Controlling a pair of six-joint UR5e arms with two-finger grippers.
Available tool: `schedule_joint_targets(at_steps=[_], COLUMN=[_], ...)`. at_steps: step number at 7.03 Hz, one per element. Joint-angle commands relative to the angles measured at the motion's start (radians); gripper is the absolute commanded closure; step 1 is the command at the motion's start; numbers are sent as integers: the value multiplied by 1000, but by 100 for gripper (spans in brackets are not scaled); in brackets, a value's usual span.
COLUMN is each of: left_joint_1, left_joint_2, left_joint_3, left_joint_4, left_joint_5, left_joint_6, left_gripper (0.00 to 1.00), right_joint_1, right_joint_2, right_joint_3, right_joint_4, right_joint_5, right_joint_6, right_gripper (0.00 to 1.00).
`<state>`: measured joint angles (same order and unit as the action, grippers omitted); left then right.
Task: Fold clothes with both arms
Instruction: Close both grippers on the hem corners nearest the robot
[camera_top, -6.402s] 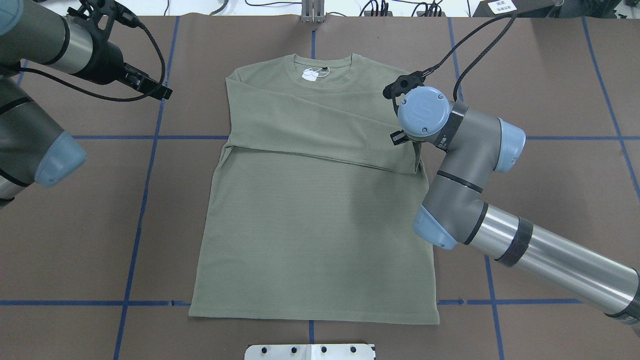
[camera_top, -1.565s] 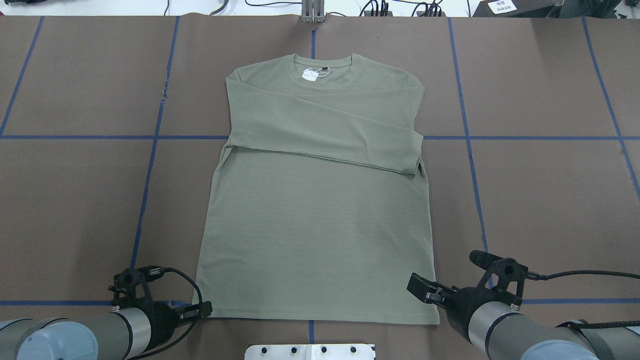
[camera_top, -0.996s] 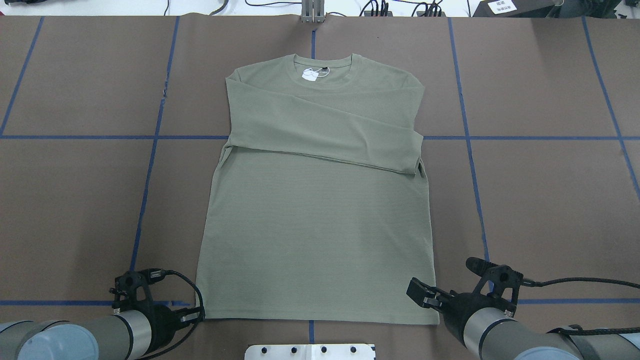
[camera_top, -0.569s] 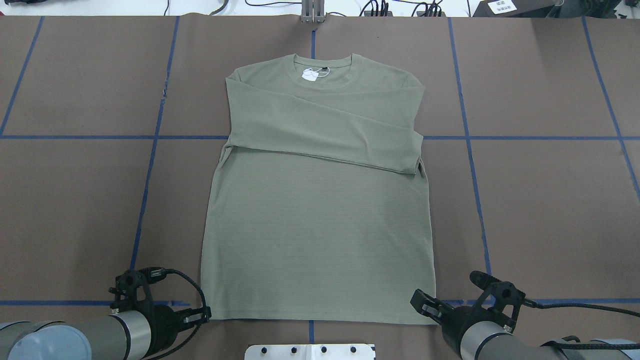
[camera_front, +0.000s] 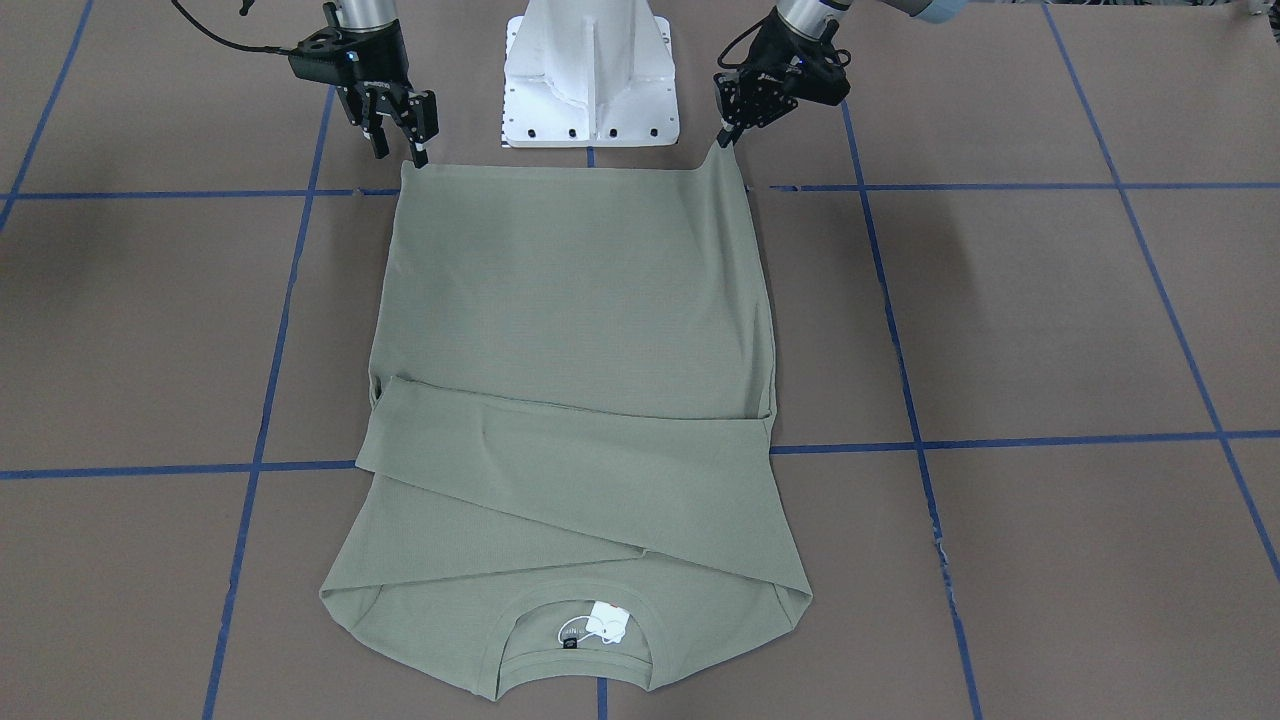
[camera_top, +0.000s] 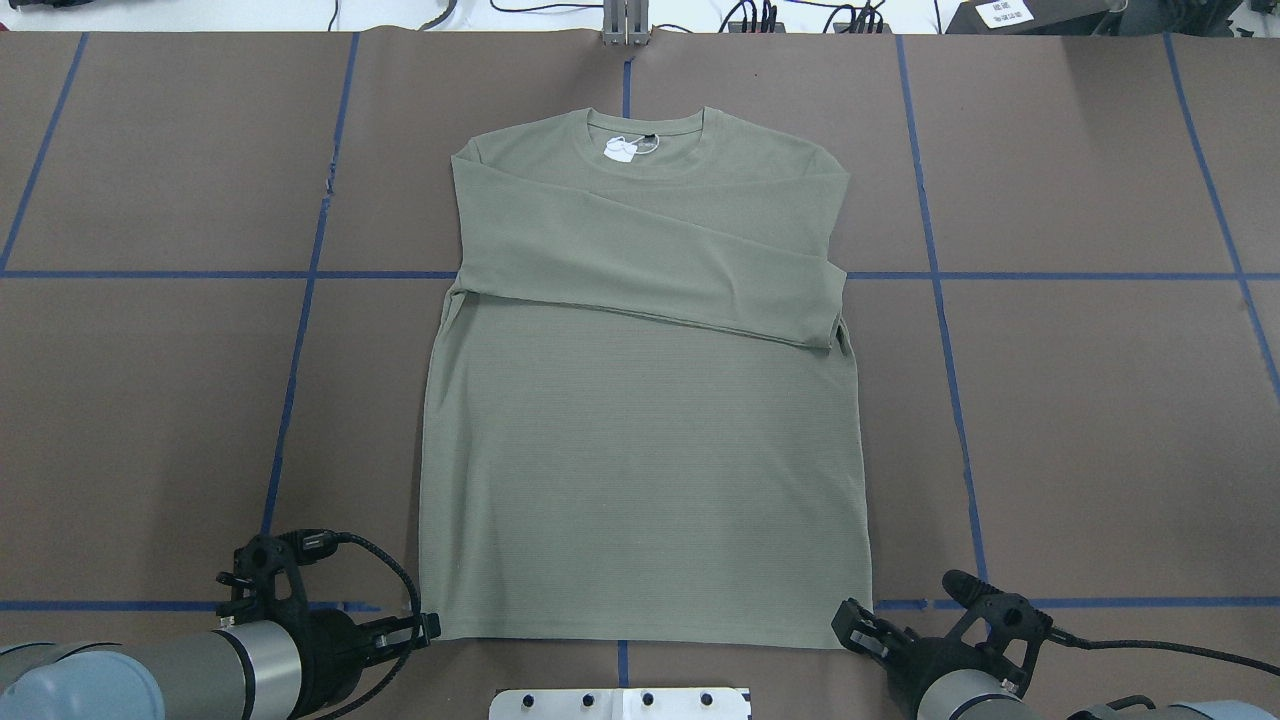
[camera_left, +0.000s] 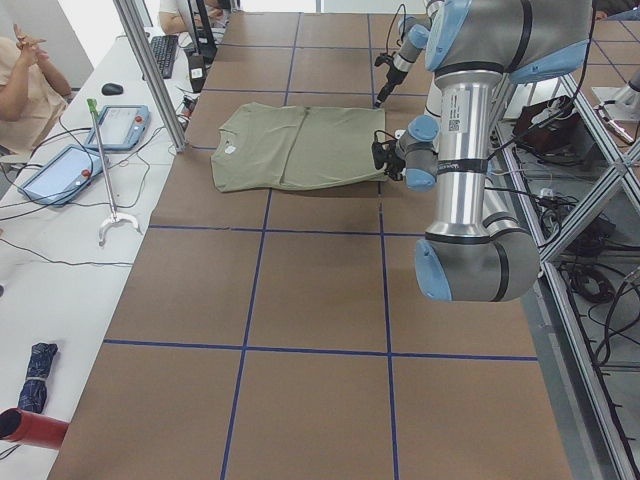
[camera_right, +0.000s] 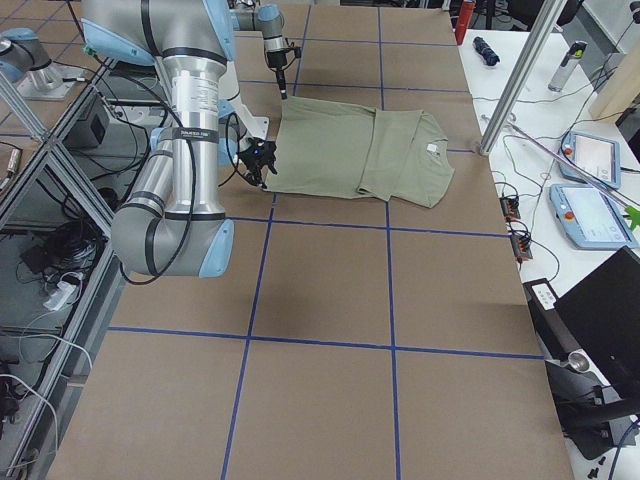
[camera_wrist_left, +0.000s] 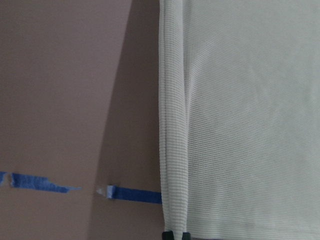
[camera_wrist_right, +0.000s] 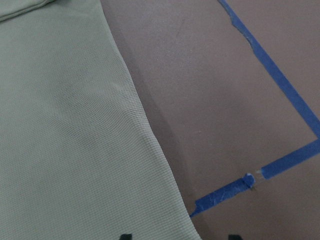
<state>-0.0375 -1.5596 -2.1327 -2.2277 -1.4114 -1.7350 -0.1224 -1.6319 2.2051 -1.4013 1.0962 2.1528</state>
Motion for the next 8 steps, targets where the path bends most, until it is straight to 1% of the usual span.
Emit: schedule_joint_targets(at_steps=[1,3,4,6,7,8], left_joint_1=[2,-1,-1,-1,-1,-1], left_joint_2=[-2,-8,-8,-8,-8,-8], left_joint_3=[-1,-1,-1,-1,-1,-1], left_joint_4=[-3,-1,-1,-1,-1,-1], left_joint_5=[-3,-4,-3,-3,-3,-3], left_joint_6=[0,0,0,0,0,0], left_gripper=[100,100,100,100,100,100], right_joint_1=[-13,-13,-13,-13,-14,-14], right_joint_2=[27,33,32,32,33,38], right_joint_3=[-33,-48,-53,-54,-54,-54], right_joint_4=[-1,-1,-2,-25,-25,-27], right_joint_5=[-18,-19,-19,-19,-19,-19], right_joint_6=[1,1,1,1,1,1], right_gripper=[28,31,37,37,39,46])
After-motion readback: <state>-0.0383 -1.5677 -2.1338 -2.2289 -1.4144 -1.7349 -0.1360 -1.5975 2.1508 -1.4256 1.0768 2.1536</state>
